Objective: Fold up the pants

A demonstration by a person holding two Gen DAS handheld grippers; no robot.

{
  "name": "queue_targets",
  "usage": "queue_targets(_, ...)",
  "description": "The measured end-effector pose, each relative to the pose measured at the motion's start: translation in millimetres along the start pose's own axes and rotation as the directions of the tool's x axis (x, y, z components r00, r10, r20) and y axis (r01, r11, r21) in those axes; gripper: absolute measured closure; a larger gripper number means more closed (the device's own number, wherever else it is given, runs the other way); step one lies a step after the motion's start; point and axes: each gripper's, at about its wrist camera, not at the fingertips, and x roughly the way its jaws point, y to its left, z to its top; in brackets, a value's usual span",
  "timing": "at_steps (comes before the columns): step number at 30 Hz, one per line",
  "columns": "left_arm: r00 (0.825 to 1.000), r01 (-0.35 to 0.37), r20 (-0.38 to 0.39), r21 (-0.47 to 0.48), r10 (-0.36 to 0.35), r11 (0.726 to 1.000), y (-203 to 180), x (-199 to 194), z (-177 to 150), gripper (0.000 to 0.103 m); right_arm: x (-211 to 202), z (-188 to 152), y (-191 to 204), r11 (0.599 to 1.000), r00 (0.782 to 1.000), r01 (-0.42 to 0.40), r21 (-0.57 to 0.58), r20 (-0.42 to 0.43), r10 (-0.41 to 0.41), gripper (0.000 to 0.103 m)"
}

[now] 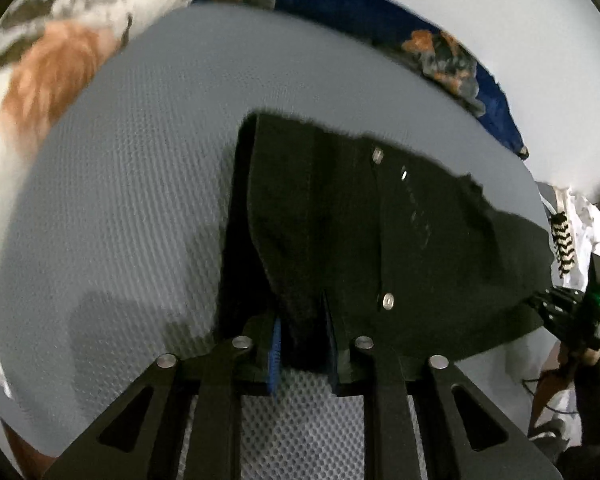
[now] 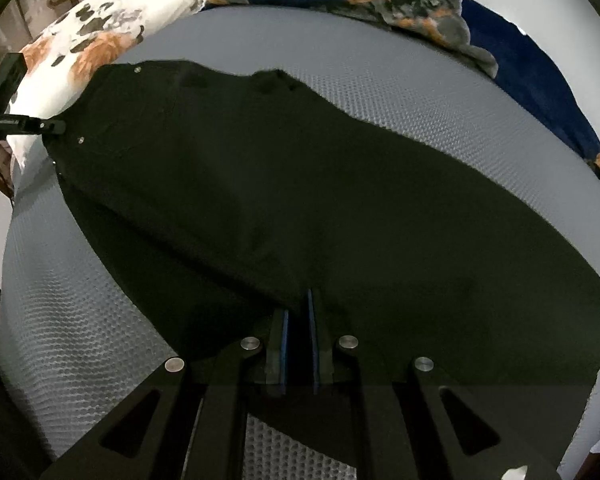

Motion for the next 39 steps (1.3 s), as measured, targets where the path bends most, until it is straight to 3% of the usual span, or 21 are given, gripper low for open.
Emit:
queue_targets(3, 0.999, 0.004, 0.045, 0.006, -0.005, 1.0, 1, -8, 7, 0.089, -6, -2, 2, 1.0, 1.0, -0.018, 0.008, 0.01, 0.018, 0.095)
queue_targets(6, 0.999, -0.04, 0.015, 0.029, 0.04, 0.999, 4, 6, 2, 0.089, 7, -9, 5, 0.999, 0.999, -0.041, 0.026, -0.024, 0.041, 0.095)
queue_targets(8, 0.997, -0.071, -0.003, 0.048, 0.071, 0.996, 5, 17, -4, 0.085, 17, -12, 7, 0.999, 0.999, -0.03, 0.019, -0.041, 0.031, 0.095)
queue_targets(10, 0.995, -0.093, 0.029, 0.055, 0.092, 0.994, 1, 14, -9, 0.08, 17, -12, 7, 0.999, 0.999, -0.032, 0.023, -0.031, 0.032, 0.095)
queue_targets(12, 0.992, -0.121, 0.034, 0.063, 0.119, 0.991, -3, 8, -10, 0.064, 16, -11, 5, 0.998, 0.998, -0.048, 0.033, -0.039, 0.05, 0.094)
queue_targets(14, 0.989, -0.148, 0.034, 0.068, 0.146, 0.987, -4, 2, -11, 0.033, 16, -11, 5, 0.998, 0.998, -0.05, 0.042, -0.034, 0.052, 0.093)
queue_targets(19, 0.977, -0.21, 0.051, 0.115, 0.205, 0.971, -13, -20, -23, 0.032, 14, -15, 4, 0.996, 0.999, -0.053, 0.068, -0.003, 0.054, 0.092)
queue_targets(22, 0.96, -0.266, 0.137, 0.169, 0.244, 0.949, -37, -35, -28, 0.032, 13, -16, 0, 0.994, 0.998, -0.064, 0.086, 0.011, 0.064, 0.092)
queue_targets(24, 0.949, -0.289, 0.2, 0.244, 0.243, 0.926, -65, -41, -34, 0.032, 11, -16, -2, 0.993, 0.998, -0.06, 0.102, 0.026, 0.058, 0.088)
queue_targets(27, 0.948, -0.277, 0.261, 0.387, 0.183, 0.879, -114, -43, -46, 0.032, 5, -15, -4, 0.994, 0.998, -0.034, 0.104, 0.057, 0.028, 0.079)
queue_targets(30, 0.95, -0.253, 0.295, 0.529, 0.104, 0.81, -173, -28, -54, 0.032, 1, -16, -9, 0.992, 0.997, -0.04, 0.121, 0.074, 0.031, 0.077)
queue_targets(34, 0.965, -0.169, 0.26, 0.671, -0.016, 0.722, -236, 0, -68, 0.032, -3, -17, -12, 0.989, 0.995, -0.045, 0.14, 0.094, 0.032, 0.077)
queue_targets(35, 0.97, -0.152, 0.242, 0.704, -0.033, 0.694, -252, 11, -72, 0.032, -4, -18, -13, 0.989, 0.995, -0.046, 0.141, 0.098, 0.032, 0.077)
queue_targets(39, 0.977, -0.115, 0.203, 0.769, -0.07, 0.629, -289, 40, -79, 0.032, -8, -19, -20, 0.983, 0.993, -0.063, 0.17, 0.112, 0.044, 0.077)
